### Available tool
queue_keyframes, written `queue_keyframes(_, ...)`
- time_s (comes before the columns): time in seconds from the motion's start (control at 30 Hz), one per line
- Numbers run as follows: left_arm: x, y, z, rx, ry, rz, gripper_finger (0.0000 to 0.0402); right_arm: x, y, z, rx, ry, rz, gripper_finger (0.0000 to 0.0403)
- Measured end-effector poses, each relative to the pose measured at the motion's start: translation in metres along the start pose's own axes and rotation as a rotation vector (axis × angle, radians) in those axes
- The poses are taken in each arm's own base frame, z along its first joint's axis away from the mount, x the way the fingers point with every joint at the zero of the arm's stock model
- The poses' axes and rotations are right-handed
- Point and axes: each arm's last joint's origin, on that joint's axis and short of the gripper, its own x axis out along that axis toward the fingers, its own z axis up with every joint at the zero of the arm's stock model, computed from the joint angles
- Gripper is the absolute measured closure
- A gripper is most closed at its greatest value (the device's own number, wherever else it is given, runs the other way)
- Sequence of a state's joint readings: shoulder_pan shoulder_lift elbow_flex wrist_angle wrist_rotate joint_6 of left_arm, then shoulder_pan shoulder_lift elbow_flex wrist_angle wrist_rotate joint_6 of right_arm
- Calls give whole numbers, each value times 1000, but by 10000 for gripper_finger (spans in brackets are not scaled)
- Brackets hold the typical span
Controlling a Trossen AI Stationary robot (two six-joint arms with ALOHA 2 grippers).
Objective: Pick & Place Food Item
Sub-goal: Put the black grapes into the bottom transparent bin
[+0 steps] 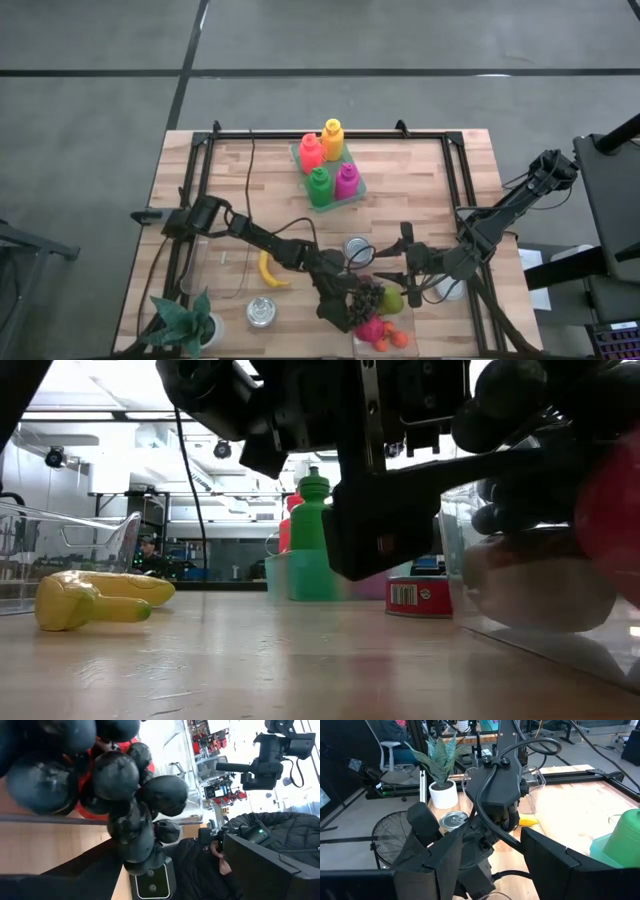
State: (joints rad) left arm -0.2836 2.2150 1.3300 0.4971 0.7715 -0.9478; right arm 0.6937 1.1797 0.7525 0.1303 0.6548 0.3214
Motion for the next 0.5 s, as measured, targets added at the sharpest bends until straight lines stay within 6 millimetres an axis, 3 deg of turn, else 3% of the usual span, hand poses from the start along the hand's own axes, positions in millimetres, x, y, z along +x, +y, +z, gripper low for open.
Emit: queue_keyframes(0.5, 0, 0, 0, 6, 2, 2, 195, 0, 0, 0, 0, 0, 0, 203)
